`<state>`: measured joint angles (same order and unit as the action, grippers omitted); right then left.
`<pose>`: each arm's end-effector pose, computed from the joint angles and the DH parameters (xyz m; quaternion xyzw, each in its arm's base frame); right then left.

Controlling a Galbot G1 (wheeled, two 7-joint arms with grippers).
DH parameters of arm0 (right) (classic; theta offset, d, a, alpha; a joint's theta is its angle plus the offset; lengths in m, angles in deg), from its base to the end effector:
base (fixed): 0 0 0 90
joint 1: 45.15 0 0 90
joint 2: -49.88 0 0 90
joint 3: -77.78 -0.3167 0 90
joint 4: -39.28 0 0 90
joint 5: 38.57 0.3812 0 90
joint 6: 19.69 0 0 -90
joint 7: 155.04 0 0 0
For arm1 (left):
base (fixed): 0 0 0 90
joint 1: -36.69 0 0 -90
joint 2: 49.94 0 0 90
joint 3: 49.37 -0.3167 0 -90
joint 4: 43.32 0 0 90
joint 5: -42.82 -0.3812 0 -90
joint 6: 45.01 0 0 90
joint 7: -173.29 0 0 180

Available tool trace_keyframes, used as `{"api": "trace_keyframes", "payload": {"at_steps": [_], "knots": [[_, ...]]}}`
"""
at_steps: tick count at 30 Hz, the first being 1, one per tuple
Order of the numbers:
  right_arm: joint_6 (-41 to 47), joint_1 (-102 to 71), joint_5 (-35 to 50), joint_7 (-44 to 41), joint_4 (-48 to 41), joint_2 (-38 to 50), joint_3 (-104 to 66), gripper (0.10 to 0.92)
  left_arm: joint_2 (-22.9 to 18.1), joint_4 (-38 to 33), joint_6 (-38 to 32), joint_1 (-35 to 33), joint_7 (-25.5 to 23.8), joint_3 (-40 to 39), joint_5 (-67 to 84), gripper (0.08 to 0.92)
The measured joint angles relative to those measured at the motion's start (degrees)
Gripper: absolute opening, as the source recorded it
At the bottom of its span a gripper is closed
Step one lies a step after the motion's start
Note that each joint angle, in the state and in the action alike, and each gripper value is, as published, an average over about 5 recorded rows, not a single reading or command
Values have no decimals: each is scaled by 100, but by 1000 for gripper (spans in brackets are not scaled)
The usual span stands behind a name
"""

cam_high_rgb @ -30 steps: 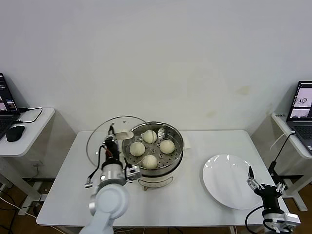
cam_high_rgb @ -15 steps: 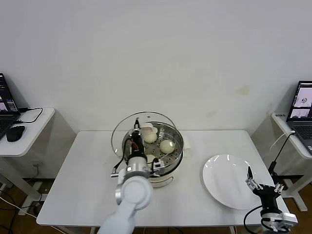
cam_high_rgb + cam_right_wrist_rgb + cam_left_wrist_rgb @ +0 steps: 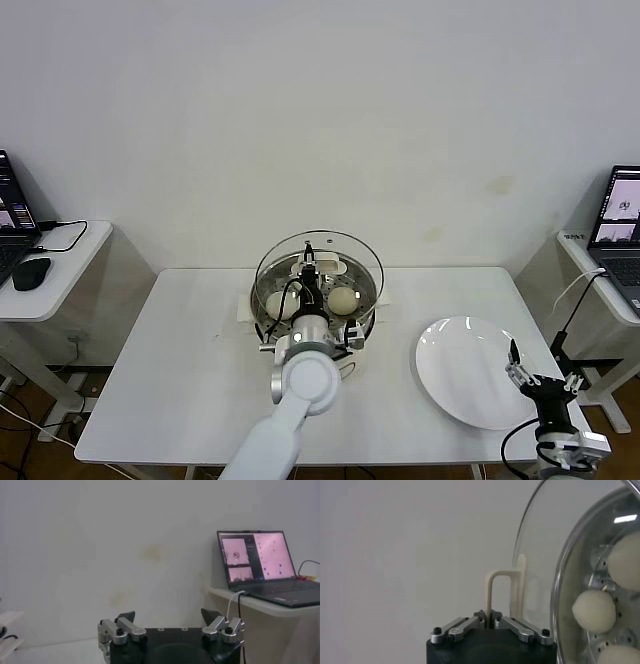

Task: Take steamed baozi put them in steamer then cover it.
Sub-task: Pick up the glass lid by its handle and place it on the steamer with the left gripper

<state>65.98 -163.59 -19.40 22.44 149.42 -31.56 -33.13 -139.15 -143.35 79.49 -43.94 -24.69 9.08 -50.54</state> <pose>0.2157 -0.1539 -0.3037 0.1214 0.9924 0.0182 0.0036 0.3568 -0.1929 -0.1975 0.0264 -0.7225 -0.6909 0.0061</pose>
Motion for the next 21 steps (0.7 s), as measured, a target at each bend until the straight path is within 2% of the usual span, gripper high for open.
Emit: {"api": "trace_keyframes", "payload": {"at_steps": [21], "knots": [[-9, 44, 56, -27, -81, 75, -97, 823, -86, 311, 5, -80, -99, 107, -147, 136]]}}
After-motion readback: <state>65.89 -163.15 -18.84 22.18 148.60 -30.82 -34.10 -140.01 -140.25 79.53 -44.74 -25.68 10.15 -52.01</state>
